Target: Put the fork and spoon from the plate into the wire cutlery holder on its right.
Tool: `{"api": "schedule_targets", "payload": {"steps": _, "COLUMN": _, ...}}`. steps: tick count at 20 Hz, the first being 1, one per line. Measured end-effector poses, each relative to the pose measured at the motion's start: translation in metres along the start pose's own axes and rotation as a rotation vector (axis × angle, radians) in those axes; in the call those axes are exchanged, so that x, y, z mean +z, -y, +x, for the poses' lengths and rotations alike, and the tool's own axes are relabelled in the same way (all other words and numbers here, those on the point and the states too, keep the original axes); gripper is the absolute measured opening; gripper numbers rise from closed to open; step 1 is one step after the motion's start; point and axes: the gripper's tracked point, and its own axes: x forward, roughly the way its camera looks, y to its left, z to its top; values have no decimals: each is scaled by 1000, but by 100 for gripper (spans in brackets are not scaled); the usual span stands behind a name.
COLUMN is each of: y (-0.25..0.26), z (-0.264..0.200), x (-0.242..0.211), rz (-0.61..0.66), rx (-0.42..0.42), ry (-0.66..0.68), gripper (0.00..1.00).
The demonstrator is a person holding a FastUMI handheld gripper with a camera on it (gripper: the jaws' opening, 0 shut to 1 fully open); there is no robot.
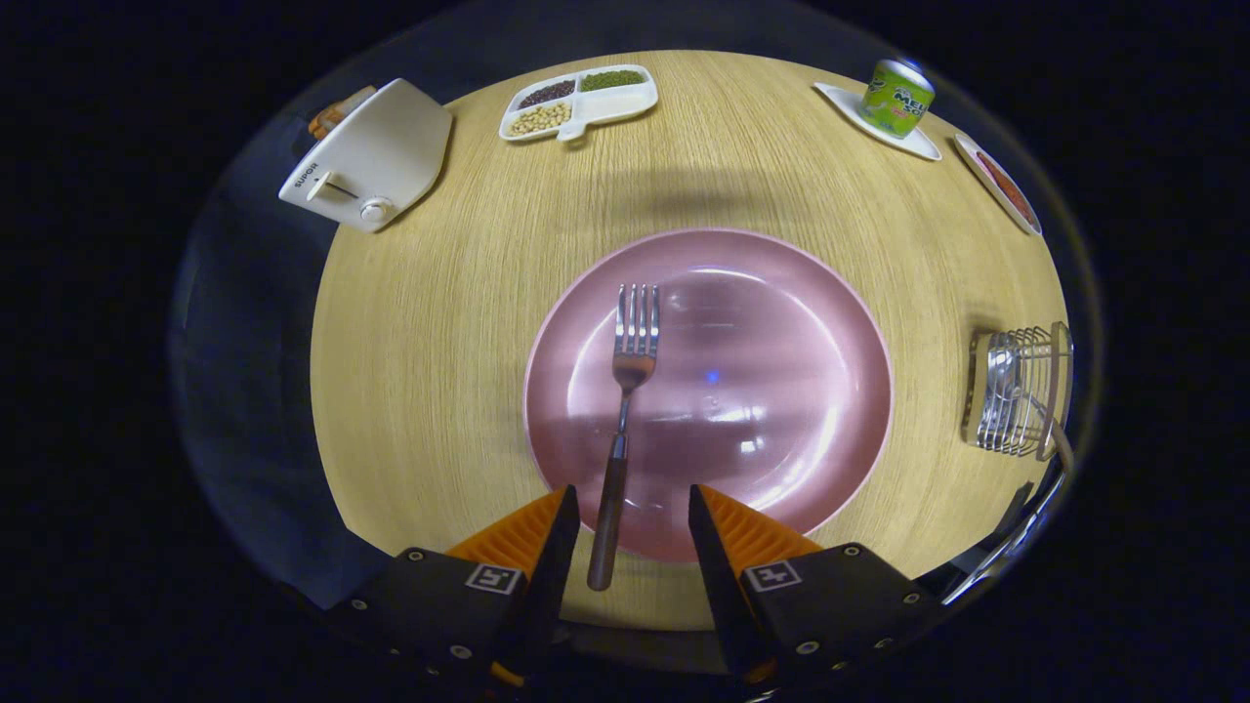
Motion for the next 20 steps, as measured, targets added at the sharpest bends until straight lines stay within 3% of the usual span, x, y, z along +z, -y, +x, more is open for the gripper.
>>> {"api": "schedule_targets", "payload": {"steps": 8, "y": -3, "z": 20, "x": 3, "rz": 68, "rx": 18, "ry": 83, "gripper": 12}}
{"api": "schedule_targets", "payload": {"steps": 14, "y": 5, "z": 12, "x": 11, "rz": 35, "rx": 50, "ry": 186, "gripper": 5}}
{"api": "schedule_targets", "payload": {"steps": 20, "y": 45, "z": -48, "x": 20, "rz": 62, "rx": 57, "ry": 276, "gripper": 5}}
